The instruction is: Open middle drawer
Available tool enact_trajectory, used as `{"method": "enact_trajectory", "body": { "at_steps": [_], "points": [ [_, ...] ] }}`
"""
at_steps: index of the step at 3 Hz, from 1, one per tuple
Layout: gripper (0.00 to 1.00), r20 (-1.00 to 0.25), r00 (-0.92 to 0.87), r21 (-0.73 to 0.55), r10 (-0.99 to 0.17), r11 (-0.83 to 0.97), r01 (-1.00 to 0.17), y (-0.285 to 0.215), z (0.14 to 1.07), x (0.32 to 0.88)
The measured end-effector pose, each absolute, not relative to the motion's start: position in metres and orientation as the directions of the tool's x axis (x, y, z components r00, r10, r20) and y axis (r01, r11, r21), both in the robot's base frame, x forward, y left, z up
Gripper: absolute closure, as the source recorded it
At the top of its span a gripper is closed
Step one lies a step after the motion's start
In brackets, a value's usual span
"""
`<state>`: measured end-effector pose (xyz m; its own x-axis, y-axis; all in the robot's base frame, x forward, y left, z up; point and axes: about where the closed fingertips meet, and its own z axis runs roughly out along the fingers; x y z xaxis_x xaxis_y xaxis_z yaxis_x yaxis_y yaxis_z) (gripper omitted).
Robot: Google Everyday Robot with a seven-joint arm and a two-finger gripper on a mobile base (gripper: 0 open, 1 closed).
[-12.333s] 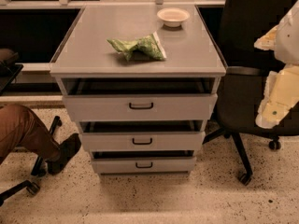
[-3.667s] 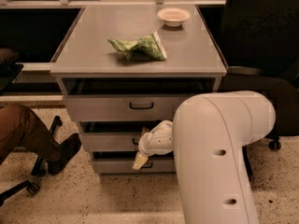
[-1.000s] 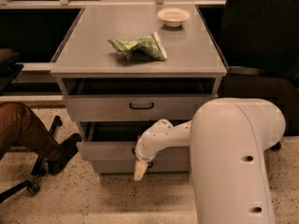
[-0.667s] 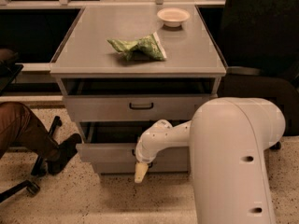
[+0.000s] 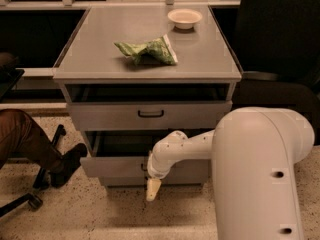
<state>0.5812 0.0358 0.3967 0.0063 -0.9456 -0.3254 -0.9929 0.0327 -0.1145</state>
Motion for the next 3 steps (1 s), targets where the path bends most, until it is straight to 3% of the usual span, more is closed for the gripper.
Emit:
{"method": "enact_trajectory", "body": {
  "at_steps": [1,3],
  "points": [
    [0.00,-0.325,0.006,-0.114,-0.946,0.033,-0.993,0.036,0.402,0.581],
    [0.00,-0.310,0.069,-0.006,-0.948,-0.071,-0.997,0.022,0.409,0.525]
  ]
}}
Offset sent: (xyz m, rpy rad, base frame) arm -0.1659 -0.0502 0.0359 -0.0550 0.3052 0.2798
